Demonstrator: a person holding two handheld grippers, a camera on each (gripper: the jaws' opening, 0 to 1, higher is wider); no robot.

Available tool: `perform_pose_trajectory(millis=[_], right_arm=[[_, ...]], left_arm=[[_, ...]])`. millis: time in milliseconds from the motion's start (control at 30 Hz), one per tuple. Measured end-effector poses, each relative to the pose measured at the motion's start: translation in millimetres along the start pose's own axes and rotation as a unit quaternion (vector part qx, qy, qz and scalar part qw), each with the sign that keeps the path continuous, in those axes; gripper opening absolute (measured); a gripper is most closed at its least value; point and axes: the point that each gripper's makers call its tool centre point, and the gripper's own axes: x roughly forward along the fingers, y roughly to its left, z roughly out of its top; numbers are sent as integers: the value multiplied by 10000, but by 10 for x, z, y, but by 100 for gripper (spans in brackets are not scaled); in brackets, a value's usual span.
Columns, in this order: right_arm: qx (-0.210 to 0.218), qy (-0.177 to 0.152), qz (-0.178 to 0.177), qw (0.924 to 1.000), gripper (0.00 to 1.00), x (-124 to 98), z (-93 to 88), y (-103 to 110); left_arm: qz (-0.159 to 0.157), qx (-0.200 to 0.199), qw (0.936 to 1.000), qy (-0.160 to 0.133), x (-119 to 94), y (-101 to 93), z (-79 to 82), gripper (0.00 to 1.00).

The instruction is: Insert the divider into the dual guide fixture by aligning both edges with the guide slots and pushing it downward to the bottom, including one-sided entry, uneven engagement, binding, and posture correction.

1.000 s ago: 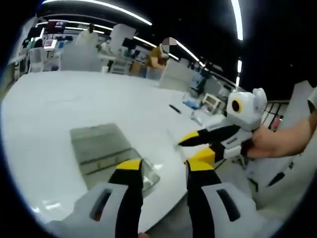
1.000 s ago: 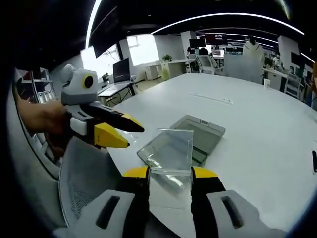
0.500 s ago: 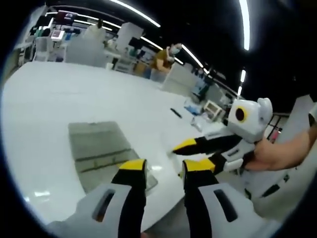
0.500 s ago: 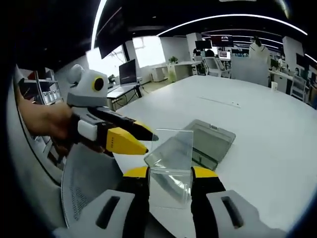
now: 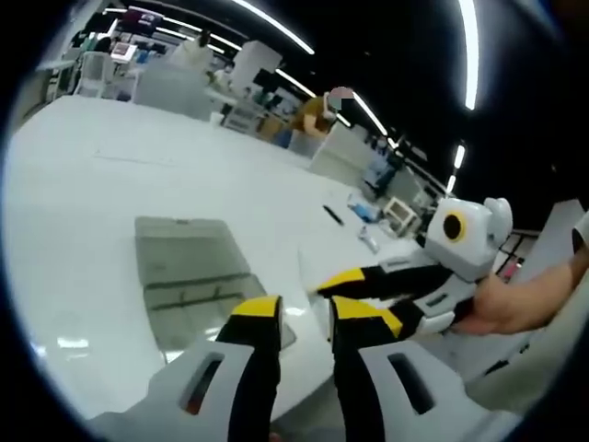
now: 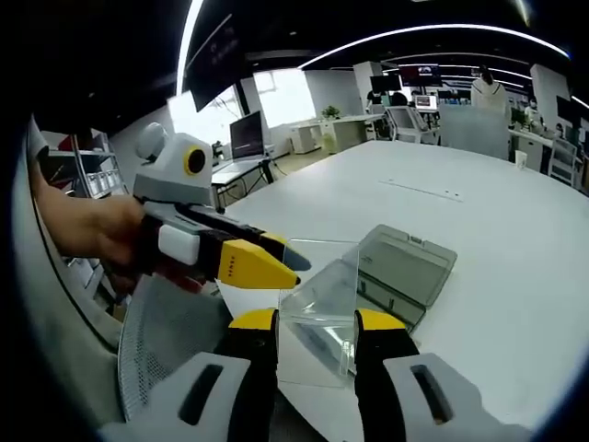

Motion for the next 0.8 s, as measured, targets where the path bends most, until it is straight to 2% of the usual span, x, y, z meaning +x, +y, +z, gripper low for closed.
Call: perform_pose_trajectory(millis=[200, 800], right_arm=[[15, -23, 65, 10000, 27, 46, 27, 30], [106, -118, 106, 9998, 27, 117, 69, 71]], left_arm=[[46, -73, 10000, -41, -8, 37, 15, 12], [90, -427, 9989, -174, -2, 105, 32, 7]])
